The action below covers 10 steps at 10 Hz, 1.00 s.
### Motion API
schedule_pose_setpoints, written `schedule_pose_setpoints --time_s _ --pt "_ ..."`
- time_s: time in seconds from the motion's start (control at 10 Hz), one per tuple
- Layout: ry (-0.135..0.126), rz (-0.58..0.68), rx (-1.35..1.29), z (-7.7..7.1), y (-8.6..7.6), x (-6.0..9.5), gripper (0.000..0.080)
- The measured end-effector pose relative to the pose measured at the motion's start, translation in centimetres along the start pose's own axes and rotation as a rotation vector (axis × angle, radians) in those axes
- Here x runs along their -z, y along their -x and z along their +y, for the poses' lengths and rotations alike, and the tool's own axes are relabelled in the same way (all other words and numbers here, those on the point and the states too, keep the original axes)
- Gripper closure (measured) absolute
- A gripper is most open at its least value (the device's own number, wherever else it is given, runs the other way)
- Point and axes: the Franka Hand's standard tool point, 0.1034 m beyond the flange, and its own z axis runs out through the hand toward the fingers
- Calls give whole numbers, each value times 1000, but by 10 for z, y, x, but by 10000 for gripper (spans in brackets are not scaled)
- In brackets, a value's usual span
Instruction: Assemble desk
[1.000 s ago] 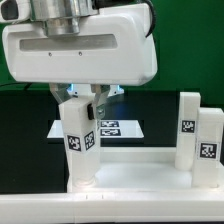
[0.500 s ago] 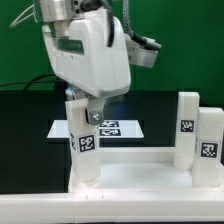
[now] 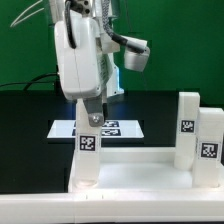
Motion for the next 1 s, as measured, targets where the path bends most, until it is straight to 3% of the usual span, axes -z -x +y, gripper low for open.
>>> schedule_pose_setpoints --time_s 0.1,0.2,0.3,0.4,0.9,1.0 --pt "8 6 63 1 -1 0 352" --pt "40 13 236 5 -2 -1 219" --pt "72 23 356 6 1 0 171" --pt "102 35 531 8 4 1 171" --pt "112 20 917 10 1 0 150" --pt "112 37 1110 6 -4 1 150"
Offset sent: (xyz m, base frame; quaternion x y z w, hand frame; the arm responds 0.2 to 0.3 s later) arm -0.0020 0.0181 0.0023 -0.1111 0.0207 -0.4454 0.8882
